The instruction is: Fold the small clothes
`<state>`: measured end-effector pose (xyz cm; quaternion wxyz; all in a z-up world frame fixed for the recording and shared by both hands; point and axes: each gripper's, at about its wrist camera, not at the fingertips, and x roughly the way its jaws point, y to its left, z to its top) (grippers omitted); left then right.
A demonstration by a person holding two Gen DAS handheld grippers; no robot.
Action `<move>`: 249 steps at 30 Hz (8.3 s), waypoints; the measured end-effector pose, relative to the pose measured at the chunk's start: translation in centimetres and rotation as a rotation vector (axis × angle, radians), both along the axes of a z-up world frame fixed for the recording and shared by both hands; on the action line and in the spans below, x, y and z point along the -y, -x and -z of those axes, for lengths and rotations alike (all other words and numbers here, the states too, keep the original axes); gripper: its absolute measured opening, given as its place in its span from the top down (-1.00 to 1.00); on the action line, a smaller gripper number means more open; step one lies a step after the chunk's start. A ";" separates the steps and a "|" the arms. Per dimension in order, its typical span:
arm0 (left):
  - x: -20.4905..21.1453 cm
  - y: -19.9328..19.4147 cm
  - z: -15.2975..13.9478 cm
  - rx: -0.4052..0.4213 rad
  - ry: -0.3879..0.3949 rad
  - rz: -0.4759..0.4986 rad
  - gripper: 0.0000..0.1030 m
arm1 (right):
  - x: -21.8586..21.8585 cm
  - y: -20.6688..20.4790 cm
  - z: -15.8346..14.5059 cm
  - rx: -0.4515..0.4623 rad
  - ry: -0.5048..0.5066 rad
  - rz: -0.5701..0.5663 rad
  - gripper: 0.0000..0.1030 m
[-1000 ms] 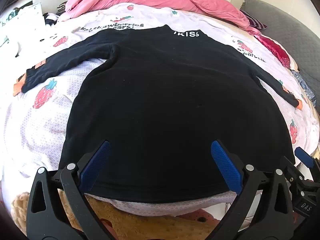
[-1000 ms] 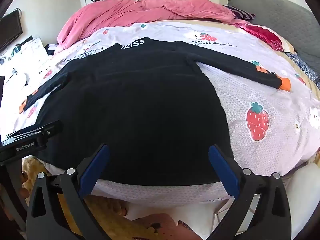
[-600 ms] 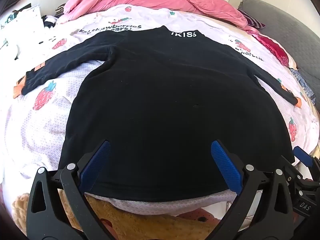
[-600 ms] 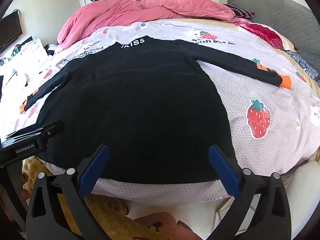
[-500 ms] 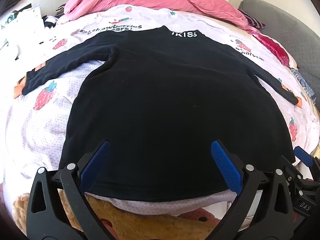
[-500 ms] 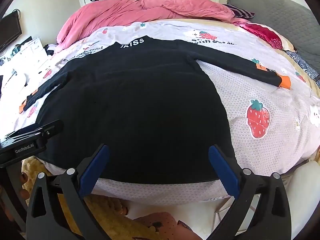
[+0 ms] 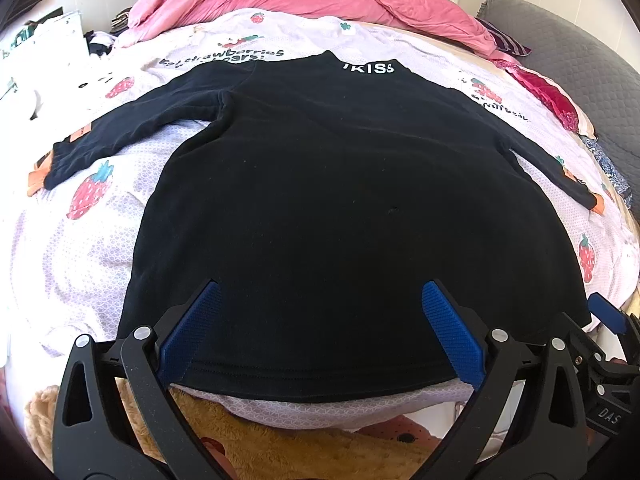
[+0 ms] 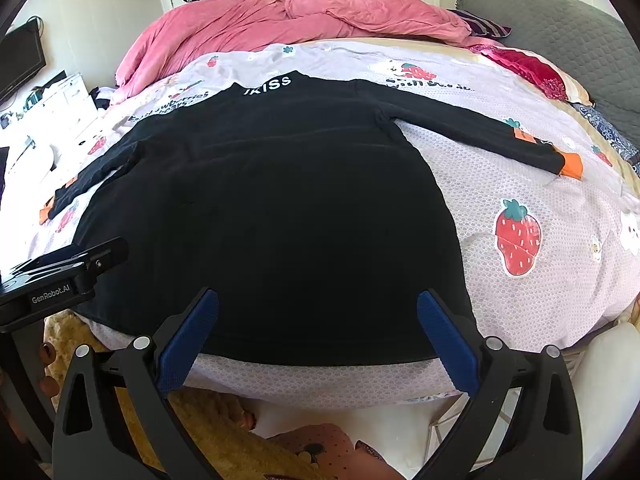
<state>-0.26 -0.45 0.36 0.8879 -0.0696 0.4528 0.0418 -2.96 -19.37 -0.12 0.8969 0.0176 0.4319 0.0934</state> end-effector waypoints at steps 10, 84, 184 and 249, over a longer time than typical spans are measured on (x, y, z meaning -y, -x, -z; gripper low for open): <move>0.0 0.0 0.1 0.006 -0.003 0.004 -0.84 | 0.1 0.1 0.0 0.000 -0.001 0.007 -0.92; 0.6 -10.5 -3.4 0.028 0.006 0.013 -0.84 | 3.9 -11.2 -2.0 -0.011 -0.149 0.096 -0.92; -4.9 -24.3 1.2 0.009 0.606 0.083 -0.83 | 6.2 -23.9 -6.9 0.226 -0.295 0.125 0.75; -6.5 -20.5 -3.0 0.281 0.528 0.073 0.84 | 5.1 -18.6 -2.0 -0.056 -0.399 -0.002 -0.04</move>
